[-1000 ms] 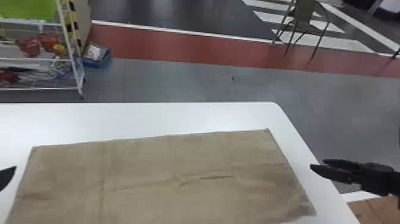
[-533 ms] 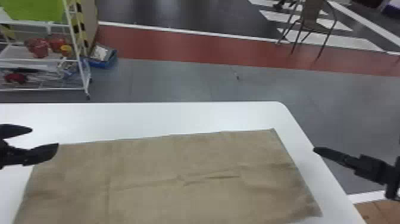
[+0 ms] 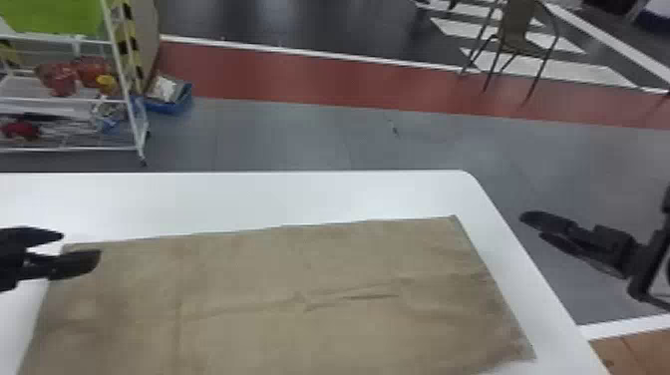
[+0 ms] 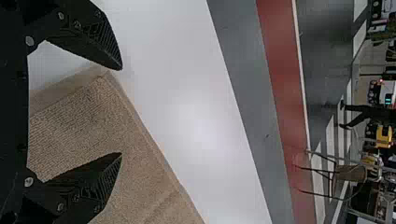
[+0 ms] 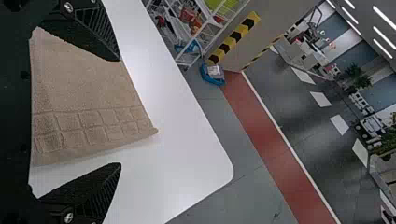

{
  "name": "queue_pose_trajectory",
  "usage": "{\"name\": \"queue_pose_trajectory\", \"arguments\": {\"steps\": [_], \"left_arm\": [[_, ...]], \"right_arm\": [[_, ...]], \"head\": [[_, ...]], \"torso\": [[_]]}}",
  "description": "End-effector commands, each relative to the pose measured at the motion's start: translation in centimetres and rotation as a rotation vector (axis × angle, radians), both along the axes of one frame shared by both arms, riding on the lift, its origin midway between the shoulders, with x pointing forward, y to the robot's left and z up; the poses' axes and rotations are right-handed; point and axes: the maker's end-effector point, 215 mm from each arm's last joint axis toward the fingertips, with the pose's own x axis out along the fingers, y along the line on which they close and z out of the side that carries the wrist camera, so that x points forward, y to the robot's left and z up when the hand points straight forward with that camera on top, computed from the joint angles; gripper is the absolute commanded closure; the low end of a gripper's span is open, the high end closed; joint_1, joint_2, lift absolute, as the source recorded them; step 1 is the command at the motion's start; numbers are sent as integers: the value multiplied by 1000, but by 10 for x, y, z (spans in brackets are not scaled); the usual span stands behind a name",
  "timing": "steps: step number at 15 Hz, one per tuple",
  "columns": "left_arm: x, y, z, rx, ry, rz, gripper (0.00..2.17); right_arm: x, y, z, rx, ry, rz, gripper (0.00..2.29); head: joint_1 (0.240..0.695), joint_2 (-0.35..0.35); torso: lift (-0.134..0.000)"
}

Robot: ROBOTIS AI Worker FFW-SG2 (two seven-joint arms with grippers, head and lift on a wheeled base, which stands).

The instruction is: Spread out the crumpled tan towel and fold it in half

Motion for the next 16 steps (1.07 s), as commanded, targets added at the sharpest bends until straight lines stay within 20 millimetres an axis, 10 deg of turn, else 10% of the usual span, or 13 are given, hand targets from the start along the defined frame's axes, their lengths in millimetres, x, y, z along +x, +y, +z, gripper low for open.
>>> {"name": "queue_pose_trajectory", "arguments": {"steps": [1, 16], "left_arm": [[0, 0, -9, -7, 18, 7, 275], [21, 13, -27, -35, 60, 58, 424]], "right_arm": [[5, 6, 3, 11, 1, 8, 90], [4, 7, -16, 8, 38, 9, 90]], "head": [[695, -245], [695, -221]], "torso": [[-121], [-121]]}}
